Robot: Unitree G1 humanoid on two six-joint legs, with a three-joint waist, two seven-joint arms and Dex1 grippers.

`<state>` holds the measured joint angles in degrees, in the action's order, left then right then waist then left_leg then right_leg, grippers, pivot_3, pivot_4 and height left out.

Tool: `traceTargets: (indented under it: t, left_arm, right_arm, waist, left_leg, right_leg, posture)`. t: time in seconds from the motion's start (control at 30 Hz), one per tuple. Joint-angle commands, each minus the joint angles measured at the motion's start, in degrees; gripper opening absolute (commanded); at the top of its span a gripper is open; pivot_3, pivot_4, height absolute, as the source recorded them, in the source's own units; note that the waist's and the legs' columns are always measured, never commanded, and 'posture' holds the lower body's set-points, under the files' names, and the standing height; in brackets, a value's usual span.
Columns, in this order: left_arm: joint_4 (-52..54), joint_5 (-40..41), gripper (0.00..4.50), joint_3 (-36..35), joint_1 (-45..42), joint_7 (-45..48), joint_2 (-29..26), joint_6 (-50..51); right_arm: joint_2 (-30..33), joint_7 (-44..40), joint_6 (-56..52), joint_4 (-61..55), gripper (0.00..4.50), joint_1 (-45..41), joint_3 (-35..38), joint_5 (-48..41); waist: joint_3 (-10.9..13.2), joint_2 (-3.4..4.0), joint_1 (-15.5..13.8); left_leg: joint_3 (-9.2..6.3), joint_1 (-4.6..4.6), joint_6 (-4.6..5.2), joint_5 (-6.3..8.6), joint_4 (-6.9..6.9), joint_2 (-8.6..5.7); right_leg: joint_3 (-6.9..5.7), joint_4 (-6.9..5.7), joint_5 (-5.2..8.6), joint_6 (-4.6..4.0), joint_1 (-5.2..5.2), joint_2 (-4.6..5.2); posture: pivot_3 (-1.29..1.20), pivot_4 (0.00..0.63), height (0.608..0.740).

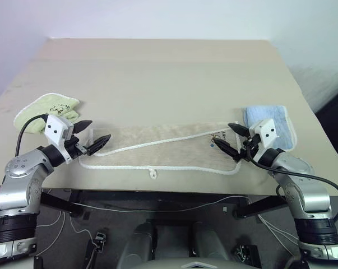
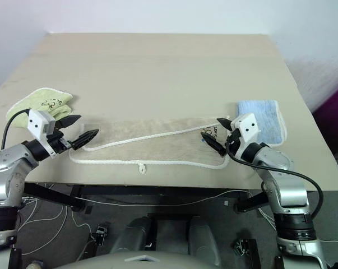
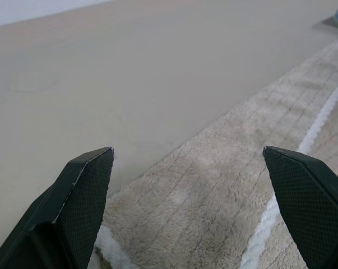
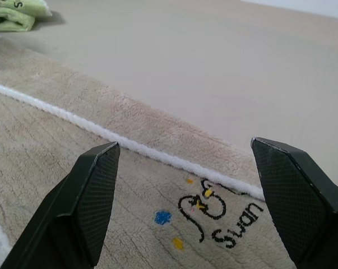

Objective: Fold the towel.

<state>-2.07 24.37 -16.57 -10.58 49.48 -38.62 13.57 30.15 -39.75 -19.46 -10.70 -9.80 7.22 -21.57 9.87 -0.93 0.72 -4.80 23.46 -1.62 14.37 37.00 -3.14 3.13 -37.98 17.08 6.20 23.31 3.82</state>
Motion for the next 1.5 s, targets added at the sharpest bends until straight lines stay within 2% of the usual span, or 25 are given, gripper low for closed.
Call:
traceTargets:
  t: [0.03,0.73,1.0,1.2,1.5]
  left_arm:
    - [2.5,0.2,4.46,-0.6,0.1,0.0,-0.9,-0.2]
    - [-0.6,-3.0,4.46,1.6,-1.6,4.5,-4.9,-3.6]
    - [-9.0,-5.9,4.46,5.2,-8.0,8.8,-6.2,-7.6]
    - [-15.0,-8.7,4.46,8.5,-11.1,13.5,-7.0,-12.6]
    - [-30.6,-15.0,4.46,16.4,-17.9,31.0,-14.4,-24.4]
  right_arm:
    - [-0.2,0.0,1.0,-1.2,3.92,-0.4,0.7,-0.7]
    - [-2.1,1.1,2.3,-0.2,3.92,-2.5,-0.7,0.2]
    - [-3.4,4.0,2.9,-2.4,3.92,0.4,0.0,0.9]
    - [-3.0,5.1,3.0,-3.7,3.92,2.1,0.6,0.8]
    - [-2.5,5.7,1.3,-5.2,3.92,1.8,-0.1,0.9]
  waist:
    - [0.0,0.00,0.0]
    - [0.0,0.00,0.1]
    - [0.0,0.01,0.0]
    - [0.0,0.01,0.2]
    - [0.0,0.02,0.2]
  left_leg:
    - [0.00,0.00,0.00,0.00,0.00,0.00]
    - [0.00,0.00,0.00,0.00,-0.01,0.00]
    - [0.00,0.00,0.00,0.00,-0.01,-0.02]
    - [0.01,0.00,0.01,0.00,-0.01,-0.01]
    - [0.02,0.00,0.01,0.00,0.00,-0.01]
  right_leg:
    - [0.00,0.00,0.00,0.00,0.00,0.00]
    - [0.00,0.00,0.00,0.00,0.01,-0.01]
    - [-0.02,0.01,0.00,0.00,0.00,0.00]
    - [-0.01,-0.01,0.00,0.00,0.03,-0.04]
    - [-0.03,-0.02,0.00,0.00,0.02,-0.12]
  posture:
    - [0.00,0.150,0.740]
    - [0.00,0.150,0.740]
    - [0.00,0.150,0.740]
    - [0.00,0.150,0.740]
    - [0.00,0.150,0.740]
